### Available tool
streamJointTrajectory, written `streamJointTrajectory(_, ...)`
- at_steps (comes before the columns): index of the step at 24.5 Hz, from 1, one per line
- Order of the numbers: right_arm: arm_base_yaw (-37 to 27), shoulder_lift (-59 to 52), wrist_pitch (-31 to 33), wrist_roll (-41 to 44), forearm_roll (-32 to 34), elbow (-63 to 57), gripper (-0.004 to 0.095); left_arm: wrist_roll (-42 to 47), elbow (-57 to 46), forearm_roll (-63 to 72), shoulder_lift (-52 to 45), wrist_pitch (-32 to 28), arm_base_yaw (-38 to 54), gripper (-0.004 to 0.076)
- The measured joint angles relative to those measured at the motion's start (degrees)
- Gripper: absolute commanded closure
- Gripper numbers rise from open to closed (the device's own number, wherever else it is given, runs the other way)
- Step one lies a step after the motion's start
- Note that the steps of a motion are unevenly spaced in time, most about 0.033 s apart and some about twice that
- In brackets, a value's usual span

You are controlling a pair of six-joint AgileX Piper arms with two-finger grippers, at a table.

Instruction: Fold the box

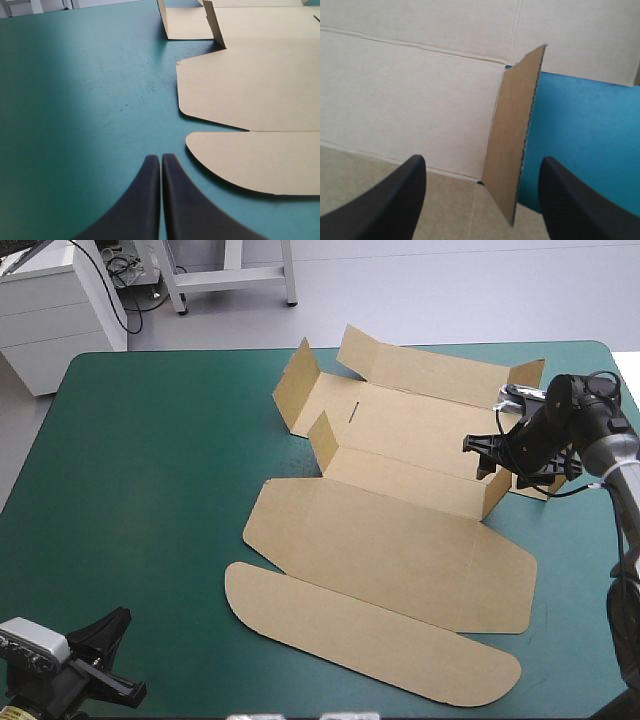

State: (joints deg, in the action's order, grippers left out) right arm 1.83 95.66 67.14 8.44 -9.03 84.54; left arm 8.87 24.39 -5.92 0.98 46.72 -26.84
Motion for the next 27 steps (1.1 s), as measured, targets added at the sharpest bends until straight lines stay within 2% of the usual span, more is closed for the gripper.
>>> streamJointTrajectory(4,0.0,4.1,0.3,1.5,0.3,0.0,0.0336,0.0,0.0,0.0,0.0,0.0,0.0,0.0731)
streamJointTrajectory(10,0.0,7.6,0.3,2.1,1.0,0.1,0.0476,0.0,0.0,0.0,0.0,0.0,0.0,0.0731)
streamJointTrajectory(13,0.0,8.2,0.3,2.1,1.7,0.1,0.0663,0.0,0.0,0.0,0.0,0.0,0.0,0.0731)
streamJointTrajectory(16,0.0,8.3,0.4,0.5,2.4,0.8,0.0926,0.0,0.0,0.0,0.0,0.0,0.0,0.0731)
streamJointTrajectory(22,0.0,9.1,2.8,-7.2,3.8,7.4,0.0927,0.0,0.0,0.0,0.0,0.0,0.0,0.0731)
streamJointTrajectory(27,0.0,14.8,3.4,-19.5,3.8,13.6,0.0927,0.0,0.0,0.0,0.0,0.0,0.0,0.0731)
